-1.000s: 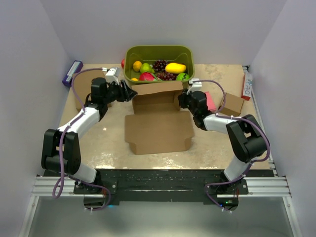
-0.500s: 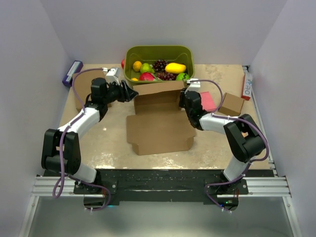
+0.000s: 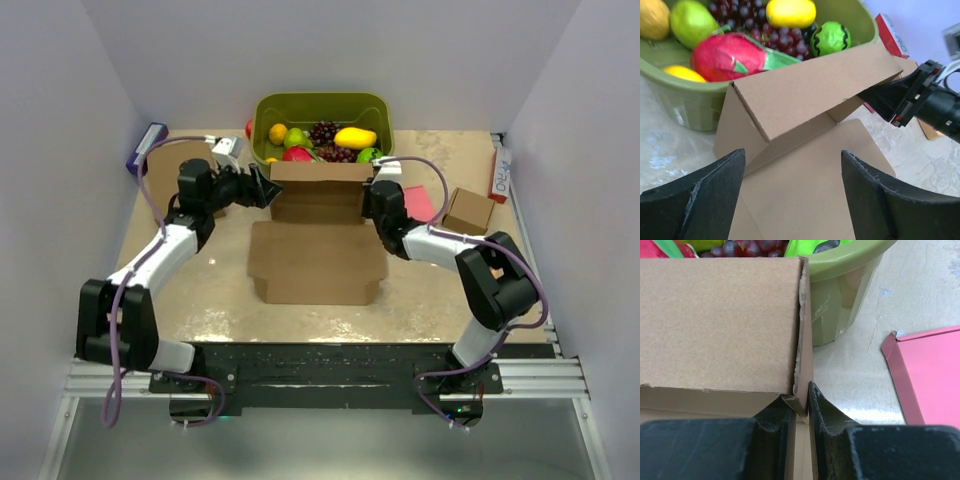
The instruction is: Fold the paper box
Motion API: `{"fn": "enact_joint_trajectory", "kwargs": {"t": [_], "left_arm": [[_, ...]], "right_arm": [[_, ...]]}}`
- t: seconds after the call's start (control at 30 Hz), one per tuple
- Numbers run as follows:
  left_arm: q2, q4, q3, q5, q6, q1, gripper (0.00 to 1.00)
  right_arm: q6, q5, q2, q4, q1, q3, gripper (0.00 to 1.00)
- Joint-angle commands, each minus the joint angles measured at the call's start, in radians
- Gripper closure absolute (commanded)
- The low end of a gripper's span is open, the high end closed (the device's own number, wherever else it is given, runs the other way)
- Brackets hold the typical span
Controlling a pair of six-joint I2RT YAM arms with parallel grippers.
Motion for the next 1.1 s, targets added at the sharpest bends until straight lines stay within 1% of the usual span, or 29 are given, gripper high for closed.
{"fn": "enact_joint_trajectory", "kwargs": {"t": [0.0, 0.03, 0.1, 0.13, 0.17, 0.23, 0.27, 0.33, 0.4, 0.47, 0.53, 0.6, 0.63, 0.73, 0.87, 1.0, 1.03, 1.07], "left_arm": [[-0.15, 0.062, -0.032, -0.056, 0.118, -0.008, 0.18], [-0.187, 0.072, -0.045, -0.084, 0.164, -0.012, 0.18], [-0.222, 0.06, -0.059, -0.126, 0.242, -0.058, 0.17], [-0.256, 0.046, -0.068, -0.195, 0.352, -0.087, 0.17], [-0.275, 0.033, -0.076, -0.241, 0.428, -0.172, 0.18], [-0.319, 0.027, -0.114, -0.337, 0.575, -0.247, 0.18], [-0.334, 0.036, -0.13, -0.374, 0.603, -0.3, 0.17], [-0.37, 0.058, -0.163, -0.454, 0.676, -0.336, 0.17], [-0.385, 0.056, -0.186, -0.464, 0.733, -0.383, 0.16], [-0.391, 0.044, -0.2, -0.465, 0.822, -0.44, 0.16], [-0.39, 0.029, -0.214, -0.494, 0.867, -0.489, 0.14], [-0.381, 0.023, -0.219, -0.536, 0.89, -0.512, 0.14], [-0.362, 0.021, -0.217, -0.61, 0.922, -0.534, 0.14], [-0.332, 0.026, -0.217, -0.695, 0.968, -0.561, 0.13], [-0.301, 0.032, -0.225, -0.729, 0.991, -0.566, 0.13], [-0.252, -0.028, -0.201, -0.714, 0.993, -0.566, 0.13], [-0.241, -0.036, -0.194, -0.72, 0.987, -0.566, 0.14], [-0.229, -0.042, -0.188, -0.724, 0.982, -0.566, 0.18]], "right_arm": [[-0.03, -0.117, -0.058, -0.14, 0.003, 0.018, 1.0], [-0.036, -0.131, -0.075, -0.169, 0.003, 0.016, 1.0], [-0.039, -0.163, -0.09, -0.204, 0.003, 0.027, 1.0], [-0.042, -0.197, -0.106, -0.241, 0.003, 0.032, 1.0], [-0.05, -0.218, -0.112, -0.258, 0.004, 0.038, 1.0], [-0.056, -0.278, -0.124, -0.301, 0.003, 0.055, 1.0], [-0.067, -0.295, -0.124, -0.313, 0.003, 0.059, 1.0], [-0.081, -0.336, -0.123, -0.359, 0.003, 0.076, 1.0], [-0.101, -0.352, -0.115, -0.386, 0.003, 0.091, 1.0], [-0.11, -0.364, -0.109, -0.412, 0.003, 0.101, 1.0], [-0.11, -0.373, -0.107, -0.422, 0.004, 0.105, 1.0], [-0.11, -0.395, -0.103, -0.427, 0.003, 0.111, 1.0], [-0.108, -0.395, -0.103, -0.426, 0.003, 0.113, 1.0], [-0.105, -0.427, -0.101, -0.422, 0.003, 0.11, 1.0], [-0.107, -0.432, -0.106, -0.426, 0.003, 0.104, 1.0], [-0.108, -0.432, -0.112, -0.427, 0.003, 0.107, 1.0], [-0.107, -0.433, -0.11, -0.427, 0.004, 0.107, 1.0], [-0.108, -0.435, -0.109, -0.426, 0.004, 0.104, 1.0]]}}
